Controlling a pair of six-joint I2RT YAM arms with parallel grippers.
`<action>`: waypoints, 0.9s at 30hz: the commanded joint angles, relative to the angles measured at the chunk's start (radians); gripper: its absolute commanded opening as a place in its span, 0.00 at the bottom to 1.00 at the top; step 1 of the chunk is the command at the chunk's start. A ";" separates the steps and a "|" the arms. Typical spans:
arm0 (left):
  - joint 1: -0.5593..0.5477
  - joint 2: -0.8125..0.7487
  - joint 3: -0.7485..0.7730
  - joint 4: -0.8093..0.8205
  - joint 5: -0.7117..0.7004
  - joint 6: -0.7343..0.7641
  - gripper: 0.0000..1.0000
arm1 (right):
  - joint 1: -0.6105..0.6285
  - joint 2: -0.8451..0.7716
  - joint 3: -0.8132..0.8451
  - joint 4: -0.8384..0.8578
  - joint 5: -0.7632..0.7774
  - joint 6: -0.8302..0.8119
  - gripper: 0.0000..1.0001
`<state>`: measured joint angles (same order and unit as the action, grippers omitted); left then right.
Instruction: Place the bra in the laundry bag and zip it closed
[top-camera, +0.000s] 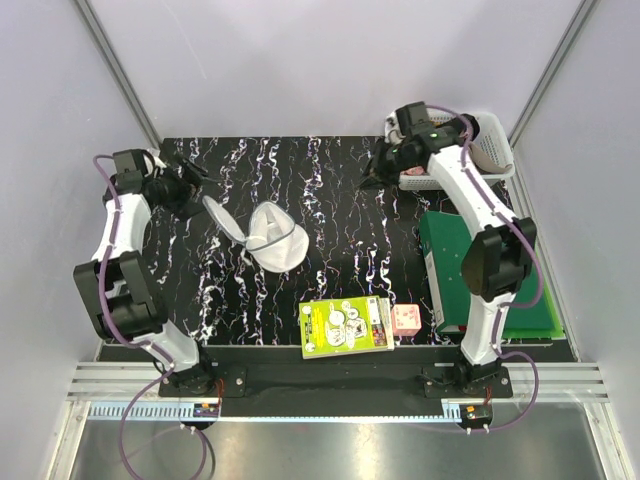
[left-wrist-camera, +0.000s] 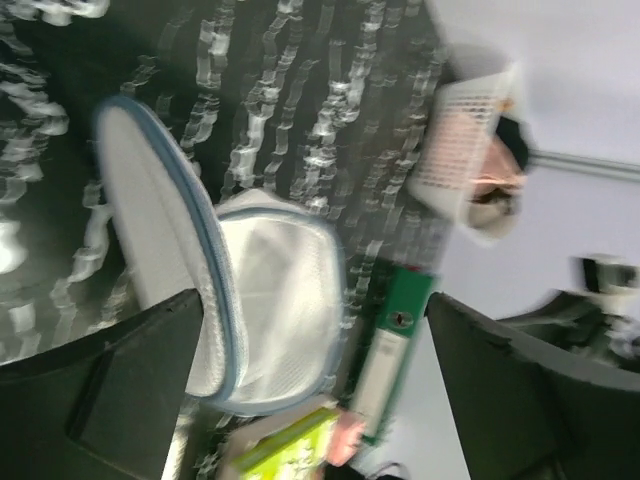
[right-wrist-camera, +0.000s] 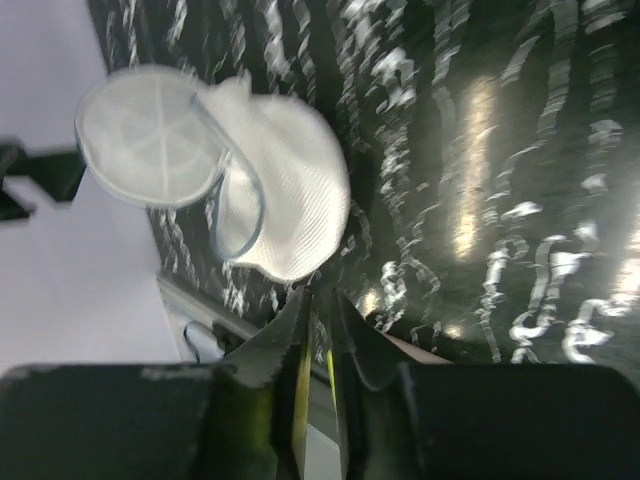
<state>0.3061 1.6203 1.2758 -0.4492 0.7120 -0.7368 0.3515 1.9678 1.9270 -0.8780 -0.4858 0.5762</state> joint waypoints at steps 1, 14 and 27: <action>0.001 -0.102 0.085 -0.325 -0.267 0.269 0.99 | -0.109 -0.053 0.076 -0.053 0.165 0.046 0.25; -0.131 -0.384 -0.113 -0.388 -0.430 0.365 0.96 | -0.345 0.130 0.348 -0.064 0.549 0.018 0.69; -0.380 -0.262 -0.052 -0.296 -0.281 0.487 0.72 | -0.516 0.396 0.672 -0.084 0.563 0.016 0.50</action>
<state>-0.0708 1.2995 1.1679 -0.8253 0.3534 -0.2955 -0.1566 2.3398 2.5294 -0.9672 0.0669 0.6022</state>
